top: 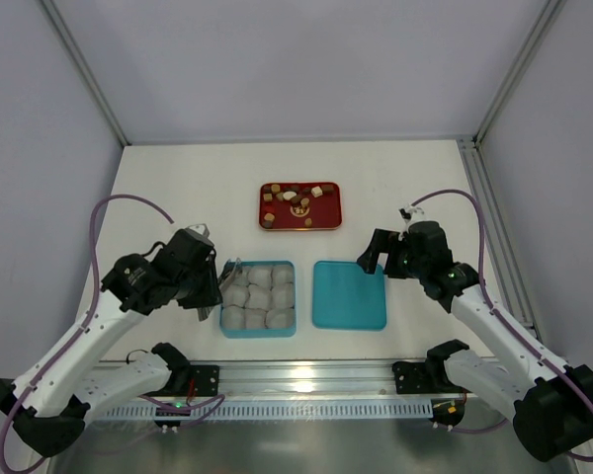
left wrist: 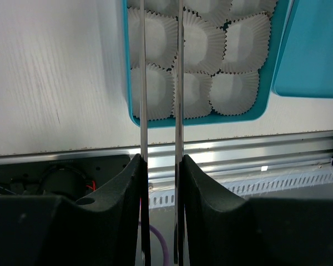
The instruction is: Pack the chocolate
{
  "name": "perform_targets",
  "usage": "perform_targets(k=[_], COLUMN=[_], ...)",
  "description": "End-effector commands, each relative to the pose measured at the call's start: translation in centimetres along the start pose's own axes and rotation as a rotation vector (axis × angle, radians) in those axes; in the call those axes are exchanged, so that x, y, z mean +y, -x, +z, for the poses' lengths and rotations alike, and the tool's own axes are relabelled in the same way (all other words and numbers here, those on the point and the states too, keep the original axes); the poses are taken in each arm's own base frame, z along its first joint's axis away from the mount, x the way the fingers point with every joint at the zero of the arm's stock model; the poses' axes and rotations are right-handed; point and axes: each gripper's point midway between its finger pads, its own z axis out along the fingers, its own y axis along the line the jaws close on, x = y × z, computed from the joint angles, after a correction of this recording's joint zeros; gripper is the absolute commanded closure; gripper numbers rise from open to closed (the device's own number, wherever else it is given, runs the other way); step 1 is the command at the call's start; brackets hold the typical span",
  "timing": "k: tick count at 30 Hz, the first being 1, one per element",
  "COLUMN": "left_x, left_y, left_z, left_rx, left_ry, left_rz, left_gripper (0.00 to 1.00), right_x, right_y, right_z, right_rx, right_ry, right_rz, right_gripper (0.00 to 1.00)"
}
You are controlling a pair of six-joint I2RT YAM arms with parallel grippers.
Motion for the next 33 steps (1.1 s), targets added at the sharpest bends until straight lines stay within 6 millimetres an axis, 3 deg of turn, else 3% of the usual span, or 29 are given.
perform_targets(k=[1,33], left_x=[-0.61,-0.29], left_y=[1.08,0.95], left_z=[0.00,-0.03], left_rx=[-0.044,-0.035], left_ry=[-0.014,0.005], left_rz=[-0.011,-0.006], left_gripper=[0.71,0.63], right_x=[0.71,0.58], right_y=[0.98,0.70], right_z=[-0.14,0.20], right_rx=[-0.044,-0.038], right_ry=[0.028,0.029], right_rz=[-0.001,0.006], right_gripper=[0.00,0.00])
